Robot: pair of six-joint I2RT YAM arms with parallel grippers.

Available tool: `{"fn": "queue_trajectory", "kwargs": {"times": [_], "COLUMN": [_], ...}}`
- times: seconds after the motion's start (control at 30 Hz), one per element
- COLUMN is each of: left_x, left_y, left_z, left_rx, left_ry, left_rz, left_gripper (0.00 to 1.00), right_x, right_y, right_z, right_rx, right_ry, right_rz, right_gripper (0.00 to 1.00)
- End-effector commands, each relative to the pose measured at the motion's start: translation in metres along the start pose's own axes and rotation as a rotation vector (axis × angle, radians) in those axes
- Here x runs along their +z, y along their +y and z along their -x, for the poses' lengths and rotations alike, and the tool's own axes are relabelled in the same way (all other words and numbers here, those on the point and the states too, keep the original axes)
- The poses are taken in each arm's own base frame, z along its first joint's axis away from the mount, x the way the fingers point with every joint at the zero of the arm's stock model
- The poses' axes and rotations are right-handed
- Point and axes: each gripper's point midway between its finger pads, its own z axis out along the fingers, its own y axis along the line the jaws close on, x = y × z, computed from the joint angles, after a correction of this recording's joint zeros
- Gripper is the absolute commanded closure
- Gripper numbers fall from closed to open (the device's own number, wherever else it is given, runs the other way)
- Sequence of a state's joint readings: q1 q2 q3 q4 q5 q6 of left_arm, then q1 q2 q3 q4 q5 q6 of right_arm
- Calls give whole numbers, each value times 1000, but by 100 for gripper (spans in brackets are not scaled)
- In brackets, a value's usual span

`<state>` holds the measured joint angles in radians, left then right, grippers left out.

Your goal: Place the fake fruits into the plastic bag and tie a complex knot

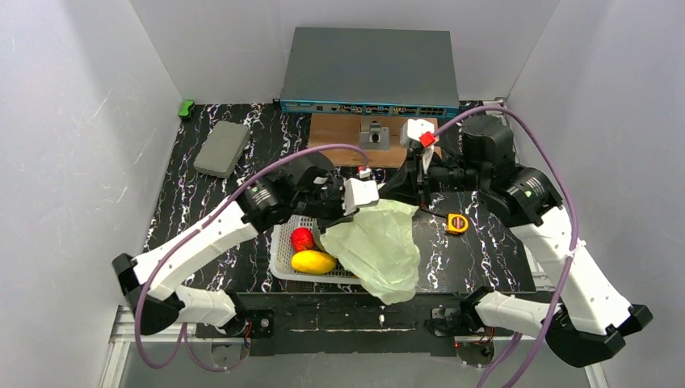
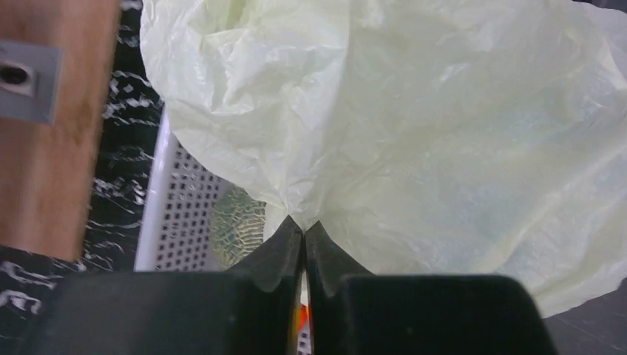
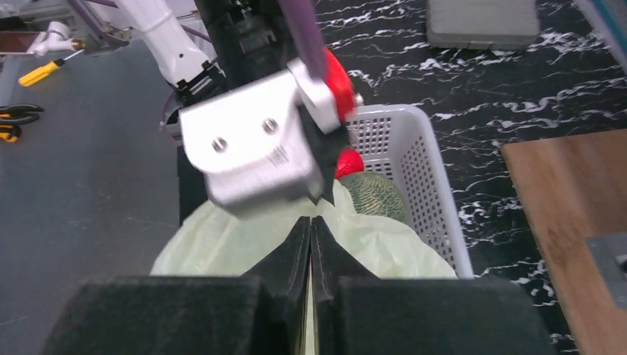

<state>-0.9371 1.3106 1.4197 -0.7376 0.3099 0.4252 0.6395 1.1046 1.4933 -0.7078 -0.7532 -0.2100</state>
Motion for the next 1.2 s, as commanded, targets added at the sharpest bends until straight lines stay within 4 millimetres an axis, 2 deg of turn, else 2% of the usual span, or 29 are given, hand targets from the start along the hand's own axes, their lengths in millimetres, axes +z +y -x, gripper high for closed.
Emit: {"fn": "queue_trajectory", "kwargs": {"times": [0.0, 0.1, 0.13, 0.2, 0.3, 0.5, 0.57, 0.73, 0.83, 0.97, 1.0, 1.07, 1.1, 1.13, 1.17], "left_x": [-54, -61, -59, -63, -63, -60, -59, -58, -57, -52, -50, -49, -48, -49, -50], "left_y": [8, 4, 3, -2, 0, 7, 8, 10, 7, 4, 3, 2, 2, 3, 4], "left_z": [58, 44, 39, 31, 23, 22, 22, 19, 17, 15, 15, 16, 16, 18, 18], "left_rx": [164, 268, 309, 390, 502, 552, 551, 558, 565, 576, 581, 588, 586, 580, 573], "left_ry": [-325, -354, -345, -346, -341, -328, -325, -320, -321, -319, -319, -319, -316, -314, -308], "left_rz": [141, 182, 184, 190, 224, 257, 262, 274, 267, 244, 238, 230, 231, 236, 238], "left_gripper": [100, 100, 100, 100, 100, 100, 100, 100, 100, 100, 100, 100, 100, 100, 100], "right_x": [-25, -51, -58, -70, -74, -52, -46, -39, -34, -21, -17, -14, -14, -15, -17], "right_y": [5, -10, -16, -28, -42, -33, -28, -17, -12, -13, -13, -12, -11, -9, -8], "right_z": [16, 14, 8, -10, -29, -27, -37, -86, -86, -71, -68, -62, -58, -54, -52], "right_rx": [-12, 95, 145, 265, 489, 753, 816, 928, 940, 861, 845, 820, 799, 781, 756], "right_ry": [-50, -44, -25, 22, 28, -24, -14, 69, 59, 35, 42, 46, 41, 39, 45], "right_rz": [-124, -283, -320, -379, -349, -77, -25, 17, 57, 97, 105, 130, 142, 149, 138], "right_gripper": [74, 7, 3, 2, 2, 2, 2, 2, 2, 2, 6, 30, 50, 77, 96]}}
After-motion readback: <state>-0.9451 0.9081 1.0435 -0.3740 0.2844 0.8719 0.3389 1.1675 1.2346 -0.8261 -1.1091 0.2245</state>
